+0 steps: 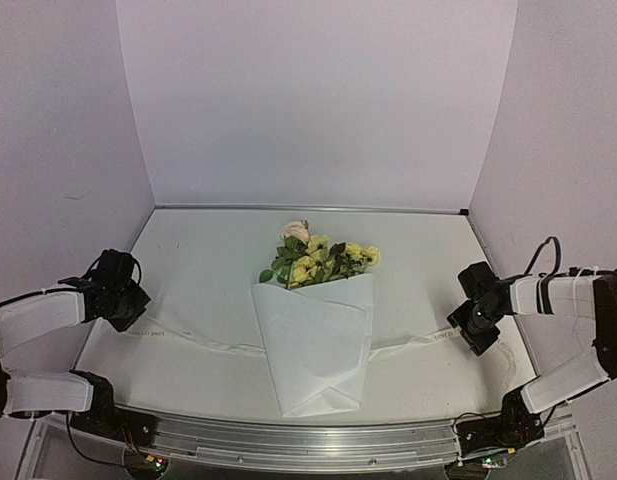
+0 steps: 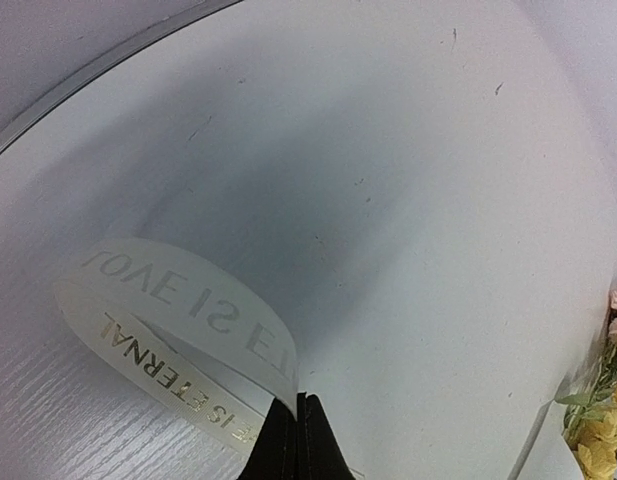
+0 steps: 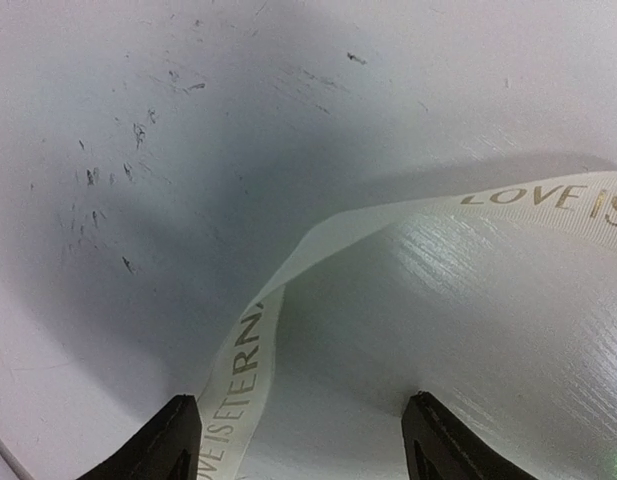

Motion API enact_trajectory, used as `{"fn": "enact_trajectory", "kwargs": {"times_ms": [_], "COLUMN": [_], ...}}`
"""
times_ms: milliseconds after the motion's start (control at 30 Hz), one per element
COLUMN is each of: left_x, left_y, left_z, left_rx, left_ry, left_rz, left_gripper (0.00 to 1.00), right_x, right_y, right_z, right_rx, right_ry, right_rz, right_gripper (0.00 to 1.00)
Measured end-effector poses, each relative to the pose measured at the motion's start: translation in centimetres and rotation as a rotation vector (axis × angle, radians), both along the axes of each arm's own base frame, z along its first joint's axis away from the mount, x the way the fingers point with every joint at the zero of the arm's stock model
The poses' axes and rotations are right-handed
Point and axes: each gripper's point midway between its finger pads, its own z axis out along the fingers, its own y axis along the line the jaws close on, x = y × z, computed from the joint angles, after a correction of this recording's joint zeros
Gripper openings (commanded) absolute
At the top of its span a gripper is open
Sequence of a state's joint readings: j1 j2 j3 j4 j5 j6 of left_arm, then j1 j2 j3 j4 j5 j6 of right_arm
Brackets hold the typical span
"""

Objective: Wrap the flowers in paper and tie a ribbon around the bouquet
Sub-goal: Pick up the right side of the ribbon from the center of the board.

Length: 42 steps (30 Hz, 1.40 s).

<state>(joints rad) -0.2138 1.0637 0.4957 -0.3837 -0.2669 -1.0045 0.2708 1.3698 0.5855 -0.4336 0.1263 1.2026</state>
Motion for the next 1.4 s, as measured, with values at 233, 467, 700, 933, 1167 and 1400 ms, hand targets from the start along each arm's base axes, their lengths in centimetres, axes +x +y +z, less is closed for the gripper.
{"fn": "enact_trajectory", "kwargs": {"times_ms": [233,467,700,933,1167,1400], "left_x": [0.0,0.4,1.2,5.0,6.6,6.0], "left_y": [-0.3,-0.6,-1.5,-6.8,-16.1,-23.3], "left_z": [0.0,0.2,1.2,7.2,12.7,13.1], "left_rx": [-0.006,-0.015,-0.011,-0.083,-0.111,-0.14], "left_ry": [0.002,-0.014,-0.036,-0.254,-0.416,-0.455], "left_rz": [-0.02,-0.034,-0.119,-0.419,-0.786,-1.035], "left_gripper": [0.0,0.0,0.0,0.0,0.0,0.0], "right_x": [0.9,1.7,1.4,5.1,8.3,7.4], "right_y": [-0.1,0.2,0.5,0.8,1.5,2.2], "right_z": [0.1,-0.2,-0.3,8.0,17.5,16.8], "right_rx": [-0.014,-0.015,-0.007,-0.032,-0.037,-0.026], "right_ry": [0.015,0.044,0.063,-0.118,-0.354,-0.301], "right_rz": [-0.005,0.006,0.025,0.107,0.174,0.237], "right_gripper": [0.69,0.33,0.0,0.0,0.0,0.0]}}
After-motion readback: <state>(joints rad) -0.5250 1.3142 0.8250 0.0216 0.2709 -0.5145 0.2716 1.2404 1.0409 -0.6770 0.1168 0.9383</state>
